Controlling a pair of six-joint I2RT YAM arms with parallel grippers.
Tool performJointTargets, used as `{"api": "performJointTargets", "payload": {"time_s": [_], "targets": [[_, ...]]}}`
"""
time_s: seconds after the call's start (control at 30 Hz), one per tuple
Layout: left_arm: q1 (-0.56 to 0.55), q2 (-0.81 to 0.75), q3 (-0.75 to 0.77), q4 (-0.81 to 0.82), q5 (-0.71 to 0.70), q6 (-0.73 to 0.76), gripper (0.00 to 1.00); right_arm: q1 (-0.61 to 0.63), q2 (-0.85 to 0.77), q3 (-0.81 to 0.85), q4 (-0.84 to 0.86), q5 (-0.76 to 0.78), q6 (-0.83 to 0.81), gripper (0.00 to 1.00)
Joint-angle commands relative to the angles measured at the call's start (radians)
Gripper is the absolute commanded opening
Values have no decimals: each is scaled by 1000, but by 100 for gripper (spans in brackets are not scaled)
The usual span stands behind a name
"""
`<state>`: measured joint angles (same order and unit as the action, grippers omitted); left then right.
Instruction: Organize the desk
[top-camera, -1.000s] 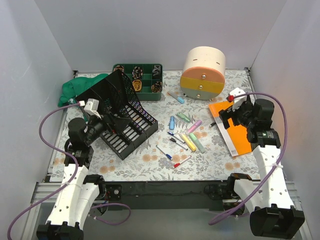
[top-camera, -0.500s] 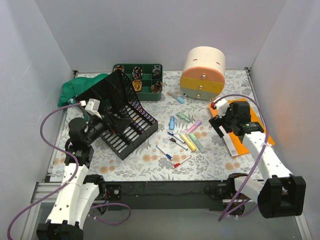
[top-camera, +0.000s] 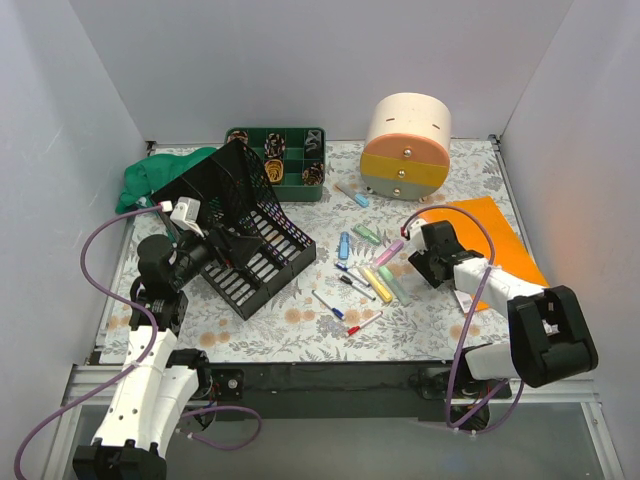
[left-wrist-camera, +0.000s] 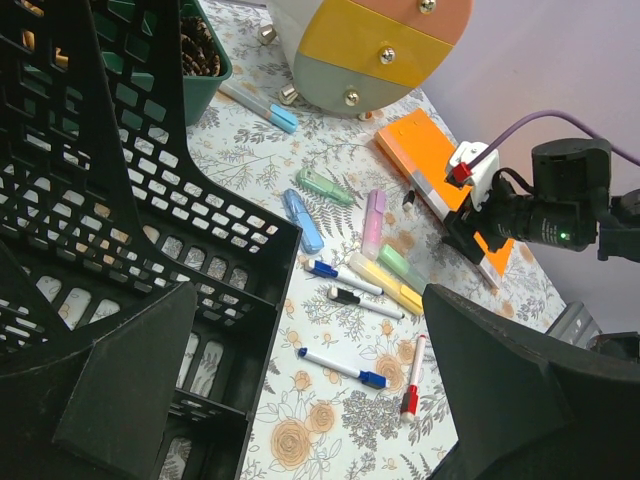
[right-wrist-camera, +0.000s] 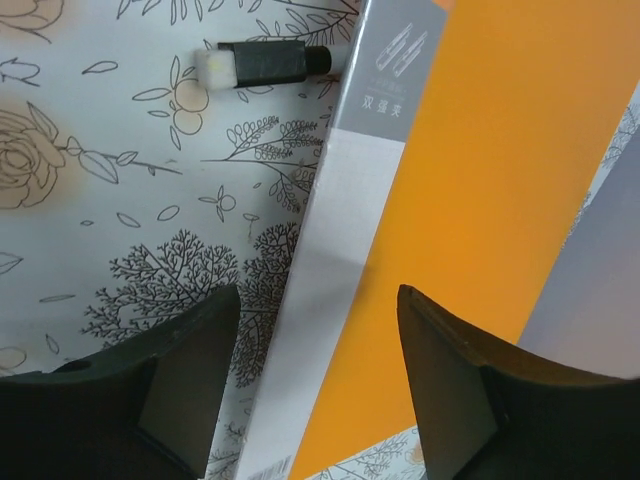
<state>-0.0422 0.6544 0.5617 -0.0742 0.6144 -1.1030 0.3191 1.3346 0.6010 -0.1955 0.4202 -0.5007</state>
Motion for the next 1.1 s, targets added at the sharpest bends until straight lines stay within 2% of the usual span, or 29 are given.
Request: {"api": "performJointTargets", "payload": {"time_s": [0.0,0.07,0.13,0.17,0.23,0.27,0.37,0.47,0.57,0.8,1.07], "targets": [[-2,-7,10,10,7,17,98,23,58,-20,113,80,2,68],[-2,-7,9,10,7,17,98,34,74,-21,116,81,1,57],[-2,-7,10,10,7,17,98,41,80,-21,114,89,1,51],[-2,-7,10,10,7,17,98,47,80,-21,113,91,1,42],[-2,-9,9,10,8,17,98,55,69,-21,108,92,1,35],[-2,-9,9,10,8,17,98,57,66,-21,100,92,1,27],[-2,-10,9,10,11,17,98,61,41,-21,88,94,-7,14],[-2,-9,10,10,19,15,98,61,-20,-17,67,109,-22,7],[-4,-4,12,14,42,14,98,60,-122,6,25,109,-51,1],[-7,19,21,66,145,-18,98,12,-360,137,-156,14,-85,1],[-51,80,86,163,212,-86,98,-5,-489,258,-300,-81,-59,1]]}}
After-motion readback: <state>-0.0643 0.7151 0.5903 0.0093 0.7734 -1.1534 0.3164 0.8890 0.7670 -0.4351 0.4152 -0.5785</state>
